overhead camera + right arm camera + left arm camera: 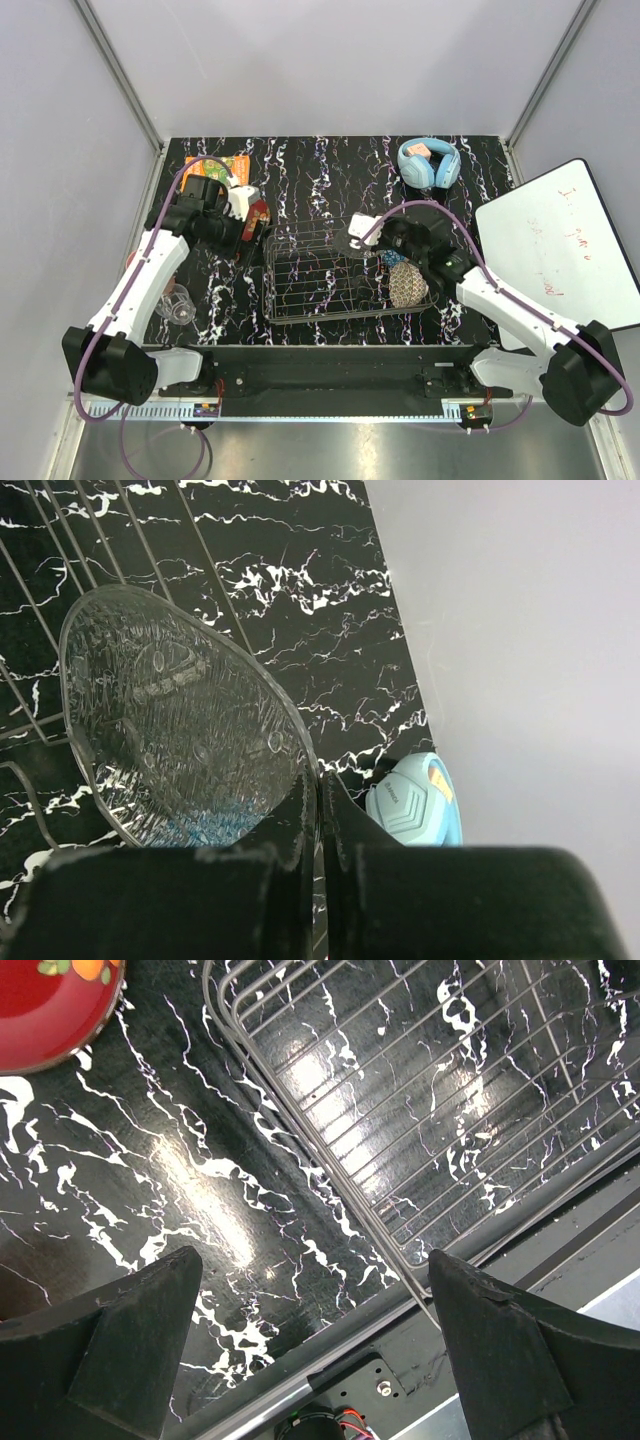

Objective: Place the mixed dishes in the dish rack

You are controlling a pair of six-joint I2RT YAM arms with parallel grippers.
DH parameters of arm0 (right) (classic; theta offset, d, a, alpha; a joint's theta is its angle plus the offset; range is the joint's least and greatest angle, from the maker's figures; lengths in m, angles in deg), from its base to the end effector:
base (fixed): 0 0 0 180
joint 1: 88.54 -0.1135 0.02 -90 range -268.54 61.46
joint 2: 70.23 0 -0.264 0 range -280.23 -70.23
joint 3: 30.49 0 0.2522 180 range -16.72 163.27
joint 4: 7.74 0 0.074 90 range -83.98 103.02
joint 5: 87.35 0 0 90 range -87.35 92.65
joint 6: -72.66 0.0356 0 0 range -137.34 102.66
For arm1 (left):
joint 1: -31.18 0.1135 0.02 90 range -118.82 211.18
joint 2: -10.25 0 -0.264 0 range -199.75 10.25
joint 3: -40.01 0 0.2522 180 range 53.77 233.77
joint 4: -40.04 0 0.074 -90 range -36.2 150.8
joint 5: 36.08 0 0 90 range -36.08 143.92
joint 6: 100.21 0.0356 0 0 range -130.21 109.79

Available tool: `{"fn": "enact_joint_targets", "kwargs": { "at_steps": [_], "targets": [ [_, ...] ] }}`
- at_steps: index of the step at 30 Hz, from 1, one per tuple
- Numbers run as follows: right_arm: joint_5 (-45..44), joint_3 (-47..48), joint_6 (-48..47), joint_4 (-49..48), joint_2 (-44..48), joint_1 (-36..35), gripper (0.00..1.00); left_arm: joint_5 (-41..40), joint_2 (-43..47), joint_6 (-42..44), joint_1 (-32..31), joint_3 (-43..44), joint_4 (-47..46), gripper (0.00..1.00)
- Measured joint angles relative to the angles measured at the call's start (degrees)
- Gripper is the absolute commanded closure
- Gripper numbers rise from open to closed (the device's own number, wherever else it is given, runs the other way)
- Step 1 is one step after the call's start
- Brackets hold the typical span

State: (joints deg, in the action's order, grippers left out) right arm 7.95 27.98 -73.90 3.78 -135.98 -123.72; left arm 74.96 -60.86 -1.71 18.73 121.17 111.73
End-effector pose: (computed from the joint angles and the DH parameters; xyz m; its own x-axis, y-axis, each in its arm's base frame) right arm 0.2150 0.1556 0.2870 0.3932 -0.7394 -0.5465 -0.5753 0.2658 -0.7735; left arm 0.2255 -0.0629 0.3129 -0.7955 0.3169 -0.5165 0.4907 0.8370 -0.2422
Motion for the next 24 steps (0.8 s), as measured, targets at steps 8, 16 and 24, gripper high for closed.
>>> {"fn": "enact_joint_targets", "kwargs": {
  "at_steps": [8,16,24],
  "targets": [
    [-1.49,0.00,-2.54,-1.86,0.37,-0.42,1.00,0.15,0.00,-0.02,0.00,-1.07,-0.61,0.01],
    [-5.35,-2.60,-5.64,-10.69,2.08,-0.44,1.00,0.17,0.00,-0.02,0.00,-1.14,-0.66,0.01],
    [-6.38,-5.11,-6.05,-14.32,1.46,-0.44,1.00,0.17,0.00,0.00,0.00,-1.16,-0.66,0.01]
  ]
}}
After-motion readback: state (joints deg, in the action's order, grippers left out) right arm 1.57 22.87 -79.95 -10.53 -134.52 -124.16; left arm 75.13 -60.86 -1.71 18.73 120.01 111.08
